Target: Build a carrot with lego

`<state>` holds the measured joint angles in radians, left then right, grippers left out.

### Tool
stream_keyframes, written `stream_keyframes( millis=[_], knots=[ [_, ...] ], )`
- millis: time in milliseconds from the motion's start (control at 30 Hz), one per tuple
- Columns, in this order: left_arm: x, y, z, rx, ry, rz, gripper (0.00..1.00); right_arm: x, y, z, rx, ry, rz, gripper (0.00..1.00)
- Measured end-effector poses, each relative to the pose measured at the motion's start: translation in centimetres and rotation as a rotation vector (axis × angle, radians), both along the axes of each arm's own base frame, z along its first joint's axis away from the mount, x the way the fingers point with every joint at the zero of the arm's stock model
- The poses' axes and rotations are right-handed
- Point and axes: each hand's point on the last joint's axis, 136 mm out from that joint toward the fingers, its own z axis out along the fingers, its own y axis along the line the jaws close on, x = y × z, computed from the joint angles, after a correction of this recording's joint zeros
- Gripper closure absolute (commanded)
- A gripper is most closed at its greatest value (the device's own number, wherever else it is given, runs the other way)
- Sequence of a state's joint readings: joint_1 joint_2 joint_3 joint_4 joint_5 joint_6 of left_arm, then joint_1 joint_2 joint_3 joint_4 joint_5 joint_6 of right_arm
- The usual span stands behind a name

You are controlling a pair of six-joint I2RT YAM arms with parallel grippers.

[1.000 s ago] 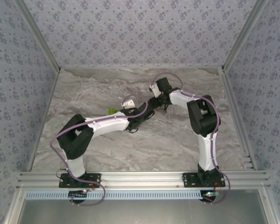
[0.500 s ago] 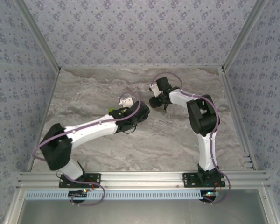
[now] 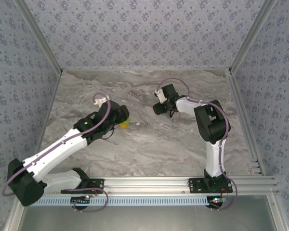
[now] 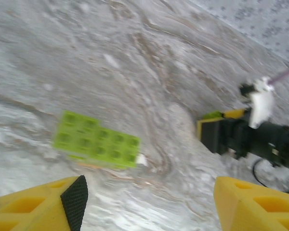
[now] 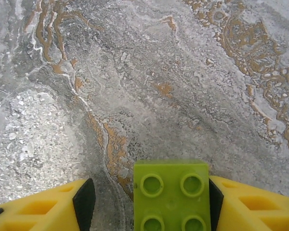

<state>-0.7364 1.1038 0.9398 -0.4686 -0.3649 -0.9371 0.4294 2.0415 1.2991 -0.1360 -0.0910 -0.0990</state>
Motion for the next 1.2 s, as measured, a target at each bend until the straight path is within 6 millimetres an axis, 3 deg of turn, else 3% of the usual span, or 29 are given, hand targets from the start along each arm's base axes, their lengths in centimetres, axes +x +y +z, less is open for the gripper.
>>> stream_keyframes(
  millis=[133, 333, 433, 533, 667, 1033, 1200],
  knots=[
    [-0.1, 3.7, 0.5, -0.004, -0.015, 0.055, 0.28, 0.2, -0.1, 0.0, 0.003, -0.009, -0.021, 0.51],
    [0.0, 6.4, 2.0, -0.018, -0.056, 0.095, 0.28, 0.2, -0.5, -0.3, 0.037, -0.045, -0.058, 0.56],
    [0.1, 7.1, 1.1, -0.008, -0.035, 0.102, 0.28, 0.0, -0.7, -0.4, 0.068, -0.096, -0.07, 0.54],
    [0.0, 7.6, -0.2, 0.006, -0.005, 0.102, 0.28, -0.4, -0.6, -0.3, 0.104, -0.139, -0.072, 0.46],
    [0.0, 8.1, -1.2, 0.011, 0.017, 0.106, 0.28, -0.8, -0.5, -0.2, 0.126, -0.171, -0.07, 0.47],
    [0.5, 9.5, -1.5, 0.006, 0.027, 0.124, 0.28, -0.7, -0.8, -0.1, 0.146, -0.192, -0.099, 0.7],
    [1.0, 9.7, -1.5, 0.016, 0.002, 0.115, 0.28, -0.8, -0.8, 0.0, 0.153, -0.199, -0.098, 0.76]
  ],
)
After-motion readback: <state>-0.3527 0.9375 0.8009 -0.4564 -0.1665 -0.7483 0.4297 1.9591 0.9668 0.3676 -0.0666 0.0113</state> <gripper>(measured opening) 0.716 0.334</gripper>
